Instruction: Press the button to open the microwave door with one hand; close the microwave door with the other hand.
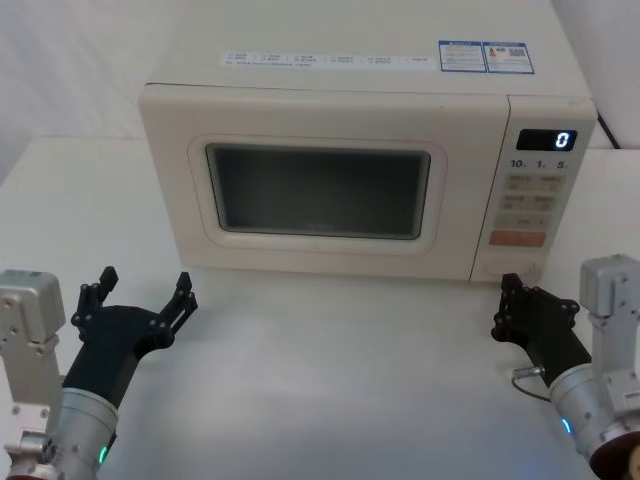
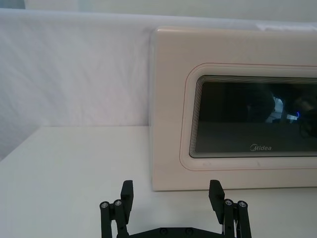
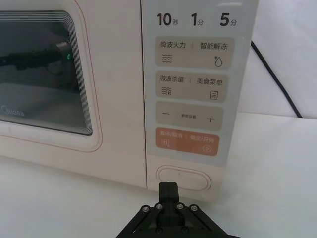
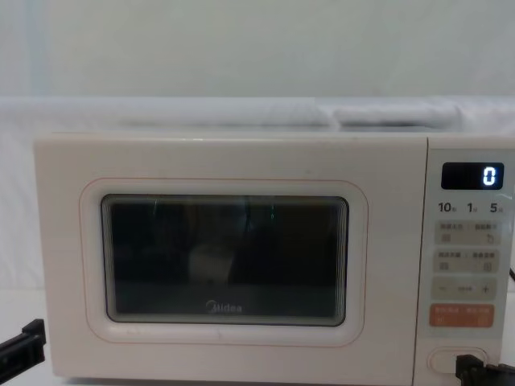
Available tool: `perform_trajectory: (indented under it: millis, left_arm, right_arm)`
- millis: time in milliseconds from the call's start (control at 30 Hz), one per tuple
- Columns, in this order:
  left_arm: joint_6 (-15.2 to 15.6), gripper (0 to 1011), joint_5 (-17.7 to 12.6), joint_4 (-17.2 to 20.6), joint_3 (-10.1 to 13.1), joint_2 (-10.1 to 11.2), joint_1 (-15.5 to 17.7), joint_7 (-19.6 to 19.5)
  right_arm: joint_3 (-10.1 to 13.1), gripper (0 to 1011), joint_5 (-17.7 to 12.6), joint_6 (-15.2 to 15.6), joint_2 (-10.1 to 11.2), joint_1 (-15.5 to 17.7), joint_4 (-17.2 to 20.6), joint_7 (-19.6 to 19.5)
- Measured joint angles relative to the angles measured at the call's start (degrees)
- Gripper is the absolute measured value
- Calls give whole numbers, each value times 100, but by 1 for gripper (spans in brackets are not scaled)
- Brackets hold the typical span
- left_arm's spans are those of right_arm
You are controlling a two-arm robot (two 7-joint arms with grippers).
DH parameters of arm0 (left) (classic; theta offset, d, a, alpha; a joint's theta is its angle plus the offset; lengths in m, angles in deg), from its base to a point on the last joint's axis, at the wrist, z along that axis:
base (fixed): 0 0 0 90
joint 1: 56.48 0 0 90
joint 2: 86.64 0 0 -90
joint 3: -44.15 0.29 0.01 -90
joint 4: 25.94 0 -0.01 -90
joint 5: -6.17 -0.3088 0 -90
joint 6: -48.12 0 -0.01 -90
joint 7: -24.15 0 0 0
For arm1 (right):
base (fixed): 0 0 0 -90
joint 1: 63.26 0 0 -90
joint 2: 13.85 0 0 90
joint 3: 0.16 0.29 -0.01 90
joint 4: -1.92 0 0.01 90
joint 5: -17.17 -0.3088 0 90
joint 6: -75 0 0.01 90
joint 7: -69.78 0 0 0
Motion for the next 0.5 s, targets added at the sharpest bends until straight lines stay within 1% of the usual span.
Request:
perform_trajectory:
  millis: [500]
  left_arm:
    - [0, 1001, 0, 0, 0, 0, 0, 0]
  right_arm:
    - [29, 0, 32, -47, -66, -241, -351, -24]
